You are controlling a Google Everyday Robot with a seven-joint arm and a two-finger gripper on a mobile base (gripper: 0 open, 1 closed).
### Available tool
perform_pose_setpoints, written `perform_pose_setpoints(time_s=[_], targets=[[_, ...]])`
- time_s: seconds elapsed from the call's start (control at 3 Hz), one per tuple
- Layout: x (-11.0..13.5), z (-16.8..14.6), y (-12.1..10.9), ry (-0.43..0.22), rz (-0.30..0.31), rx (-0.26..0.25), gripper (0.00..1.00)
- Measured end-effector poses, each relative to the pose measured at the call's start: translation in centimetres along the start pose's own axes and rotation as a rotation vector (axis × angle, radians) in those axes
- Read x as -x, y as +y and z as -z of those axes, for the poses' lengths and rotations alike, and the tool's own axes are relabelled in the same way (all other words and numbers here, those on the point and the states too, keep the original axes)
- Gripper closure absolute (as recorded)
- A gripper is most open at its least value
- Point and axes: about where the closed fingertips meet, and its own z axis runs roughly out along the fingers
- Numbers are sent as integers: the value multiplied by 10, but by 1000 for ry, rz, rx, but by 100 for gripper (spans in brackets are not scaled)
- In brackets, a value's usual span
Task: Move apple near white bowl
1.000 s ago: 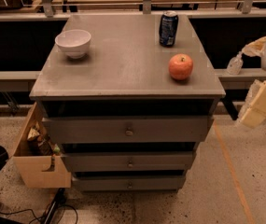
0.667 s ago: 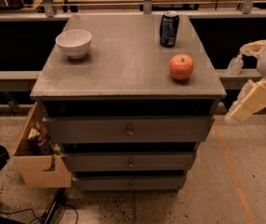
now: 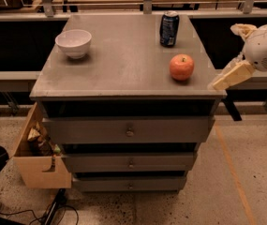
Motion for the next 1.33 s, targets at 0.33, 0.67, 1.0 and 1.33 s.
perform_pose_setpoints(time_s=[0.33,0.67,1.0,1.33], targets=[[-8,-20,-14,-51,-79,-19,0],[-9,-22,-15,-55,-86,-19,0],[-14,-52,4,-92,-129,61,0],[-10,-92,24,-172,-166,172,0]])
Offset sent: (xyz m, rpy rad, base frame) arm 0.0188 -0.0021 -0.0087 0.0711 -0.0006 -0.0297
